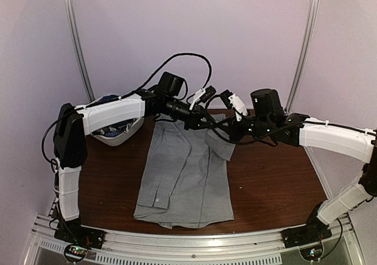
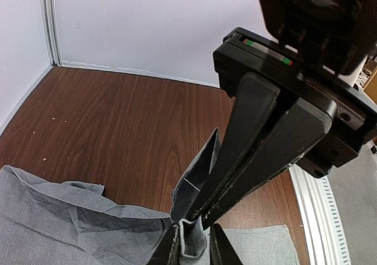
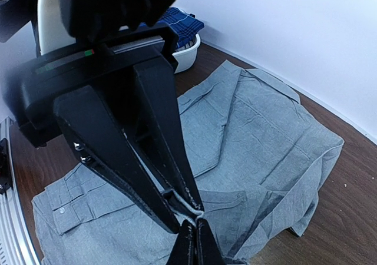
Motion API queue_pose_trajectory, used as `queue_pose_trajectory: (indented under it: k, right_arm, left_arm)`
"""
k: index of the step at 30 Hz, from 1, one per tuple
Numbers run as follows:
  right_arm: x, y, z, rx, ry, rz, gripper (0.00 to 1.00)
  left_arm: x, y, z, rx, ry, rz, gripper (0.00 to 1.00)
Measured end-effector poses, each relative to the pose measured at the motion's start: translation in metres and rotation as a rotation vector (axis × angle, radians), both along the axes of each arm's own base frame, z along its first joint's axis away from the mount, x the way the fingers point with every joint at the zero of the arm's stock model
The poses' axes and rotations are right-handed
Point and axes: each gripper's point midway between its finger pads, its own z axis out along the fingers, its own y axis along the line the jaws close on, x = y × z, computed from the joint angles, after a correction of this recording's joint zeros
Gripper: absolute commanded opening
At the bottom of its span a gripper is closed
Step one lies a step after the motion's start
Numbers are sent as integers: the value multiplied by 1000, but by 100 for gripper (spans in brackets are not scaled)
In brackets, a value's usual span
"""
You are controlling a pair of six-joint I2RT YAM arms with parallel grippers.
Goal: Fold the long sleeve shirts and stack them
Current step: Pass from the right arm to the left
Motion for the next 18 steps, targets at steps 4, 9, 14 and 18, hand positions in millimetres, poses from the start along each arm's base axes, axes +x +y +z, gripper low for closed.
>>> queue_pose_trajectory:
  k: [4, 9, 14, 18]
  right_arm:
    - [2, -2, -1, -8, -1, -16, 6]
    - [9, -9, 0, -11, -10, -74, 41]
    - [20, -22, 10, 15, -22, -185, 69]
    - [30, -50, 25, 76, -36, -331, 73]
  left_arm:
    - [-1, 1, -1, 7, 12, 2, 0]
    - [6, 1, -4, 27, 23, 51, 0]
    - [31, 2, -6, 38, 53, 220, 0]
    - [46, 16, -8, 41, 76, 383, 0]
